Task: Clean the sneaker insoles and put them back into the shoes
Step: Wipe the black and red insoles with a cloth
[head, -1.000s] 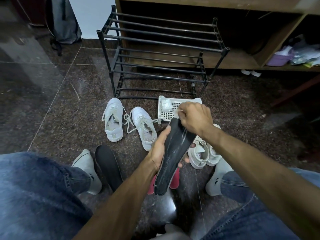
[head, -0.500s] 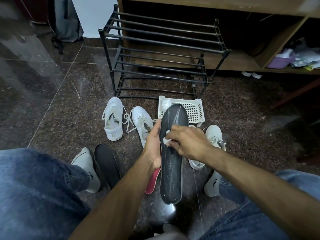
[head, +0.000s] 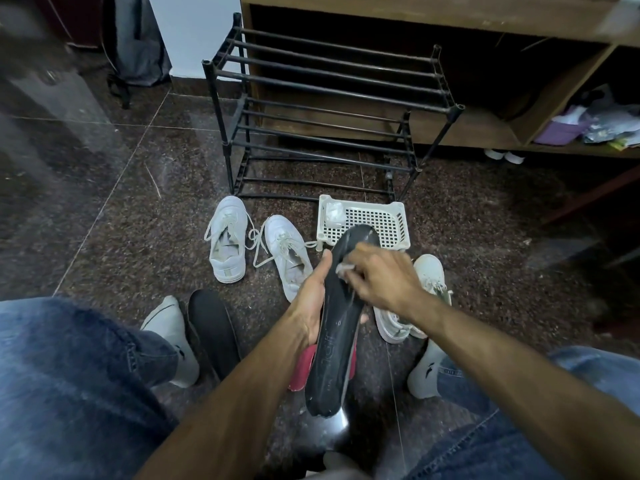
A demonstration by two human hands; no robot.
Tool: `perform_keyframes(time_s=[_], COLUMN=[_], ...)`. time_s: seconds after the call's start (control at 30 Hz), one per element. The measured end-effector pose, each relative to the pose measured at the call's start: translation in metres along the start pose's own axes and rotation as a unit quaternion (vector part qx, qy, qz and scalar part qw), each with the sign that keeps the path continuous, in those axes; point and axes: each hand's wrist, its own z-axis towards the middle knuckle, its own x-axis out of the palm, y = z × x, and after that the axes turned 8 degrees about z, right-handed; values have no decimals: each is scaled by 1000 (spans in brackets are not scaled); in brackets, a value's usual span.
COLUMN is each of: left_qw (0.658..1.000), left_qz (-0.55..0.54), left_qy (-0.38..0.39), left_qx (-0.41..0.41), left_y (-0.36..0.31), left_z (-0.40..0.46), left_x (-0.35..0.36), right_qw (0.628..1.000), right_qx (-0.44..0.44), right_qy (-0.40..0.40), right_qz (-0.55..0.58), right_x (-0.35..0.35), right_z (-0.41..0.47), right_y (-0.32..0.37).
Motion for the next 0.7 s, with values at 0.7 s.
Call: perform_keyframes(time_s=[0.7], left_qw=[999], left_qz=[-22], left_qy=[28], left_qx=[2], left_y=[-2], left_z=[3], left_x=[1], right_qw=[980], right_qx=[48], right_qy=[-11], right_qz=[190], right_x=[0], right_z=[-7], right_y=[-7])
